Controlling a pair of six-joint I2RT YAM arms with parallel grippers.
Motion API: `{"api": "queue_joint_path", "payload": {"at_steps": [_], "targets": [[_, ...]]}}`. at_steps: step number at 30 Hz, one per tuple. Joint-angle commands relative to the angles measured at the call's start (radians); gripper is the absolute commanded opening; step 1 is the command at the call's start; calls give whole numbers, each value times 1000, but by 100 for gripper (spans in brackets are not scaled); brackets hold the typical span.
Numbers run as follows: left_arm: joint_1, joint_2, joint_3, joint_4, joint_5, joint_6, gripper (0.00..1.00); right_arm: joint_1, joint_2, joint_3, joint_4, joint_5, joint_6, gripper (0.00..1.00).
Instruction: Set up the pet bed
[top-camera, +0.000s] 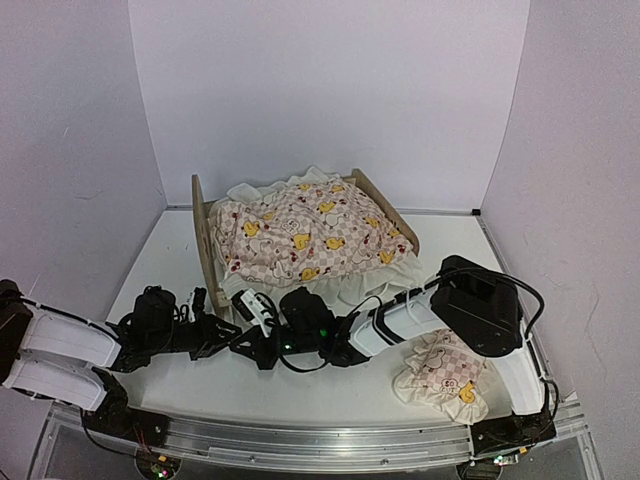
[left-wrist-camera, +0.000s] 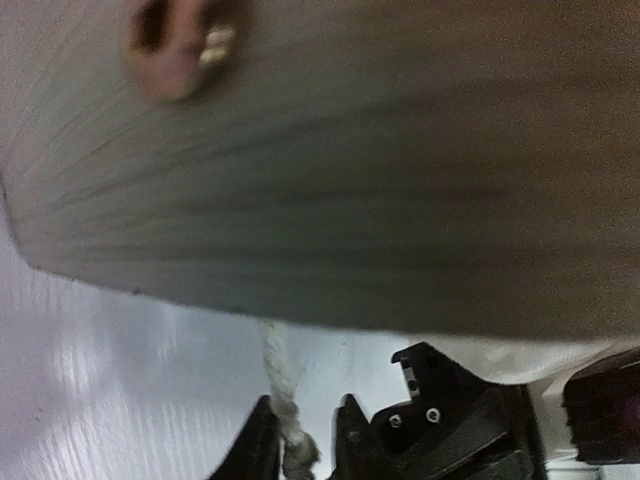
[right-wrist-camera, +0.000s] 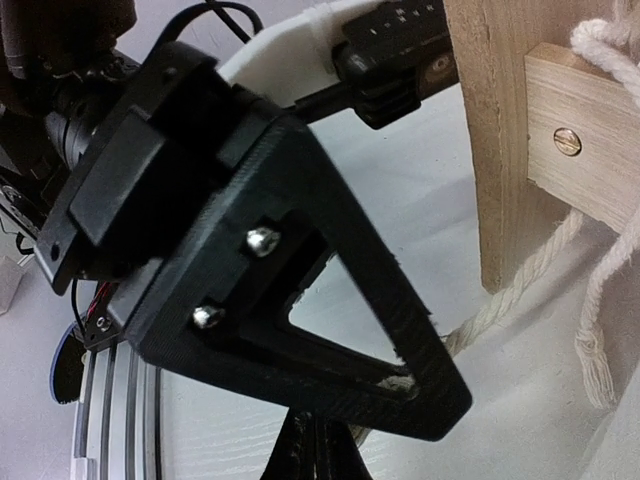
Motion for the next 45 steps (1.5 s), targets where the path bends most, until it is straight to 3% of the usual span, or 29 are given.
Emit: {"api": "queue_joint_path", "payload": {"at_steps": [1,3,6,9,13,15,16,18,21,31,42,45], "targets": [[3,20,19,88,-10,44,7,12,-91,10,41,20,9,2],[4,11,-5,86,-32,55,0,12,-111,-15,25,50,39,16],[3,-2,-25,85,-55,62,0,12,-161,-102,-2,151,80,43],[4,-6,-27,79,-64,79,0,12,-187,-139,-55,242,46,53],[5,-11,-31,66,-79,96,0,5,-150,-45,-204,329,-39,55],[4,-27,-41,57,-89,94,0,3,-124,5,-244,354,-76,45],[5,-37,-43,52,-95,95,0,3,-105,35,-266,384,-85,35],[5,-56,-44,36,-102,98,0,-2,-55,91,-307,441,-86,32],[3,-80,-45,13,-112,104,0,-18,13,164,-326,447,-85,39],[5,-154,-14,-75,-127,133,0,-20,73,199,-342,484,-62,37],[5,-203,-16,-116,-101,128,0,-41,173,294,-313,491,-85,63],[5,-206,-16,-122,-97,127,0,-42,219,357,-313,486,-124,63]]}}
